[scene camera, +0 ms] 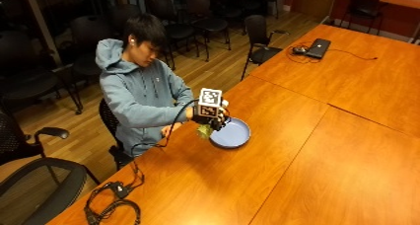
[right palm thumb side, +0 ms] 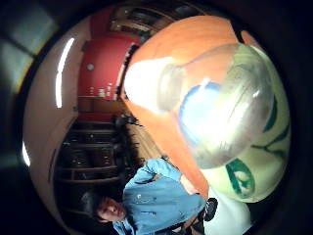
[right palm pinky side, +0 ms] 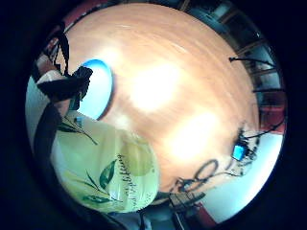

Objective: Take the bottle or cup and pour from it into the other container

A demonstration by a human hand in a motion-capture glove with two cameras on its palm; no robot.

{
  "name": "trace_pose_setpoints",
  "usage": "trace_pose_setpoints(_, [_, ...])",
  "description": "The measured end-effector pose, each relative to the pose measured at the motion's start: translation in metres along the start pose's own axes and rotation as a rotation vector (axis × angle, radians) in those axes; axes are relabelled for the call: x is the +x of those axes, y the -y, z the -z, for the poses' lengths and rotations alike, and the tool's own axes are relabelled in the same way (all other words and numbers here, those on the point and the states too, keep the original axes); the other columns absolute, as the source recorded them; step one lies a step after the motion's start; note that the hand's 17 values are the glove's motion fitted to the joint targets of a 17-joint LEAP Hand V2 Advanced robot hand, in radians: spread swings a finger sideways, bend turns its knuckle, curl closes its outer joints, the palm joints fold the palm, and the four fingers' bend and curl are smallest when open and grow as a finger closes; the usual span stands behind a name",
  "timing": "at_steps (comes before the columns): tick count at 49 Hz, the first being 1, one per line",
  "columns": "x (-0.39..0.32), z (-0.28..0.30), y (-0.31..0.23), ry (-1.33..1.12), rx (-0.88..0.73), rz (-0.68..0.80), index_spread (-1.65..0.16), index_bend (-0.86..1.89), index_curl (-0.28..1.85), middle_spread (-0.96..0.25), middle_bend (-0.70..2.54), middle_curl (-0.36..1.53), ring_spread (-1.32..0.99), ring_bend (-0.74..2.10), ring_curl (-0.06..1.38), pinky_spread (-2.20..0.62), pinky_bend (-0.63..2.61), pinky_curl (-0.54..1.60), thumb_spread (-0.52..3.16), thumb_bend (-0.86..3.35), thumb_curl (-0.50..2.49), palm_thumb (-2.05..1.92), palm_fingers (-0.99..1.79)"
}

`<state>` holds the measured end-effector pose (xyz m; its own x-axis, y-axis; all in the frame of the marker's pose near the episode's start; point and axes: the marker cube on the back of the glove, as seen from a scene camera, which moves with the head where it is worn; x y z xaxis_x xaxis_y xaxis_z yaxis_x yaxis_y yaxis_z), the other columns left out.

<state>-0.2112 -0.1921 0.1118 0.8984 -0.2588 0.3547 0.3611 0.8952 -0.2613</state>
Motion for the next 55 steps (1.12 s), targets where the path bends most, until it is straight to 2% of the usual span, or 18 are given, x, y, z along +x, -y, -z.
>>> trace_pose_setpoints(9, [-0.019, 0.006, 0.013, -0.272, -0.156, -0.033, -0.14, 0.13, 0.35, -0.08, 0.33, 0.54, -0.20, 0.48, 0.48, -0.19, 0.46, 0.36, 0.10, -0.04, 0.73, 1.06, 1.14])
trace_pose_setpoints(19, [-0.056, -0.016, 0.036, -0.681, -0.280, -0.137, -0.14, 0.13, 0.36, -0.08, 0.33, 0.54, -0.20, 0.48, 0.49, -0.19, 0.46, 0.36, 0.09, -0.04, 0.73, 1.05, 1.14])
trace_pose_setpoints(23, [-0.063, -0.019, 0.040, -0.881, -0.342, -0.093, -0.14, 0.13, 0.36, -0.08, 0.33, 0.54, -0.20, 0.48, 0.49, -0.19, 0.45, 0.36, 0.09, -0.04, 0.73, 1.05, 1.14])
trace_pose_setpoints(30, [-0.108, -0.056, 0.056, -0.873, -0.346, -0.208, -0.15, 0.13, 0.36, -0.09, 0.33, 0.54, -0.20, 0.47, 0.49, -0.20, 0.46, 0.36, 0.09, -0.04, 0.73, 1.04, 1.14])
trace_pose_setpoints(35, [-0.122, -0.062, 0.062, -0.846, -0.362, -0.209, -0.15, 0.13, 0.36, -0.09, 0.33, 0.54, -0.21, 0.47, 0.49, -0.20, 0.46, 0.37, 0.09, -0.04, 0.73, 1.04, 1.14])
trace_pose_setpoints(38, [-0.116, -0.057, 0.062, -0.976, -0.399, -0.161, -0.15, 0.13, 0.36, -0.09, 0.32, 0.54, -0.21, 0.47, 0.49, -0.21, 0.46, 0.37, 0.09, -0.04, 0.73, 1.04, 1.13])
trace_pose_setpoints(41, [-0.122, -0.063, 0.063, -0.961, -0.411, -0.151, -0.15, 0.13, 0.36, -0.09, 0.32, 0.54, -0.21, 0.47, 0.49, -0.21, 0.46, 0.37, 0.10, -0.04, 0.73, 1.04, 1.14])
trace_pose_setpoints(46, [-0.110, -0.055, 0.062, -1.099, -0.442, -0.107, -0.15, 0.13, 0.36, -0.09, 0.32, 0.54, -0.21, 0.47, 0.49, -0.21, 0.46, 0.37, 0.10, -0.04, 0.73, 1.04, 1.14])
trace_pose_setpoints(50, [-0.116, -0.058, 0.064, -1.014, -0.410, -0.160, -0.15, 0.13, 0.36, -0.10, 0.32, 0.54, -0.21, 0.47, 0.49, -0.21, 0.46, 0.37, 0.10, -0.04, 0.73, 1.04, 1.14])
trace_pose_setpoints(55, [-0.110, -0.057, 0.060, -1.079, -0.379, -0.152, -0.15, 0.13, 0.36, -0.10, 0.32, 0.54, -0.21, 0.47, 0.49, -0.21, 0.46, 0.37, 0.10, -0.04, 0.73, 1.04, 1.14])
